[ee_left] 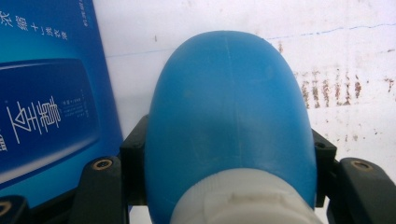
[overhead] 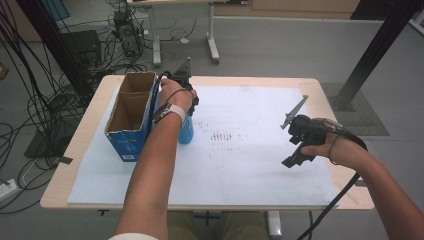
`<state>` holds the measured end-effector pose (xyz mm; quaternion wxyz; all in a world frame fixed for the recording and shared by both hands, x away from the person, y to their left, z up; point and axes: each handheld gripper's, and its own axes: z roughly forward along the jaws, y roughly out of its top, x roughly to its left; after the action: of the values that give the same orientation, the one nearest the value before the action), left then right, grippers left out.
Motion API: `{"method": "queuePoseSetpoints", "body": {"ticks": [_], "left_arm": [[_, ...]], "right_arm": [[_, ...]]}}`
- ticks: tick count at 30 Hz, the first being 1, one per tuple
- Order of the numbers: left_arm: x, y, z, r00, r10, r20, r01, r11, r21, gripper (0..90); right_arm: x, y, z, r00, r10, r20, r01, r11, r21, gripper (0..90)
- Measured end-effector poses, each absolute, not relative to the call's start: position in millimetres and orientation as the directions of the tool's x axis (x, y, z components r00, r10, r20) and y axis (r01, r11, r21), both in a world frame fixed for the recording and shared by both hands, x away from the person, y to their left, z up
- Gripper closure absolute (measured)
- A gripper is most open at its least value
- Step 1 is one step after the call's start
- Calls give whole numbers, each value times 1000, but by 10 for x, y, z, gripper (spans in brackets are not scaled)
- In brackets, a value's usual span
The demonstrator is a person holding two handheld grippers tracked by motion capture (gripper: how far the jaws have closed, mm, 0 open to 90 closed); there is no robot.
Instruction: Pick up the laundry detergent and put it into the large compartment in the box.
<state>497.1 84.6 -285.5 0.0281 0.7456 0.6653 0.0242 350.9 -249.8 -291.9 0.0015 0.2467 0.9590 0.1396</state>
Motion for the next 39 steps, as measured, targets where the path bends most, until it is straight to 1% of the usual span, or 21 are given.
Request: {"method": "queuePoseSetpoints", "body": {"ticks": [39], "left_arm": [[4947,853,-2854,113,994,-1,990,-113,80,382]], "right_arm": [[3503,-2502,-2866,-878,475,55,471,840,268,106]]}}
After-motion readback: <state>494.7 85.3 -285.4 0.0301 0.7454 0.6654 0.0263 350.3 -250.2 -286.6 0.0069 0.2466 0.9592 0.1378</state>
